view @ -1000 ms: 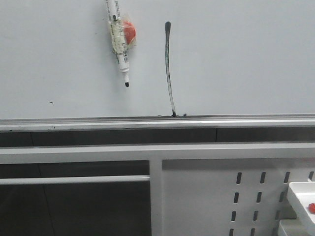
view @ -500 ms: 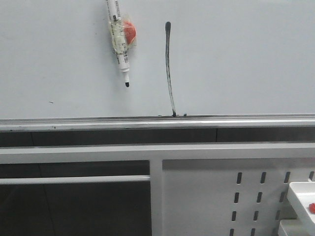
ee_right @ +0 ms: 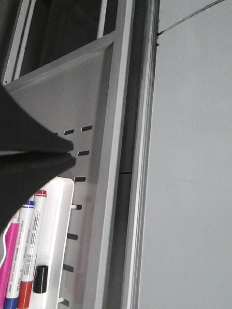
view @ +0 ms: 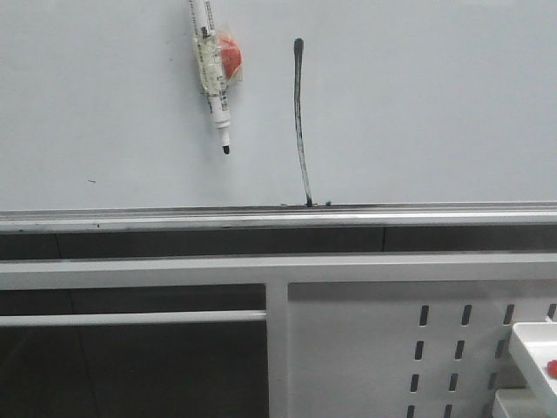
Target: Write number 1 on whiteboard
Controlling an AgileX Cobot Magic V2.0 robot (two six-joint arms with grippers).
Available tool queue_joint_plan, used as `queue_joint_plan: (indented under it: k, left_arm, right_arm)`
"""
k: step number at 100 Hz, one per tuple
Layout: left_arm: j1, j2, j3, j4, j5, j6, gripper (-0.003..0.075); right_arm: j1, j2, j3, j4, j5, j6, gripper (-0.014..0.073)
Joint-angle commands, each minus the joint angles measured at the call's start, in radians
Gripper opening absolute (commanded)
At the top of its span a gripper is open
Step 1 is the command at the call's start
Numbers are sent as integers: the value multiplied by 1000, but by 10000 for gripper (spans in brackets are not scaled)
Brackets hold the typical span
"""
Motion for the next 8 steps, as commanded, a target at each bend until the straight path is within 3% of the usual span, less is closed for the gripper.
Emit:
queue_joint_plan:
  k: [1,8]
  left_arm:
    - [2,-22,36,-12,-44,-10,-20]
    - [2,-22,36,-12,-44,-10,-20]
  right_arm:
    - [-6,-1,13,-3,-32,-13,-51]
    - [-6,-1,13,-3,-32,-13,-51]
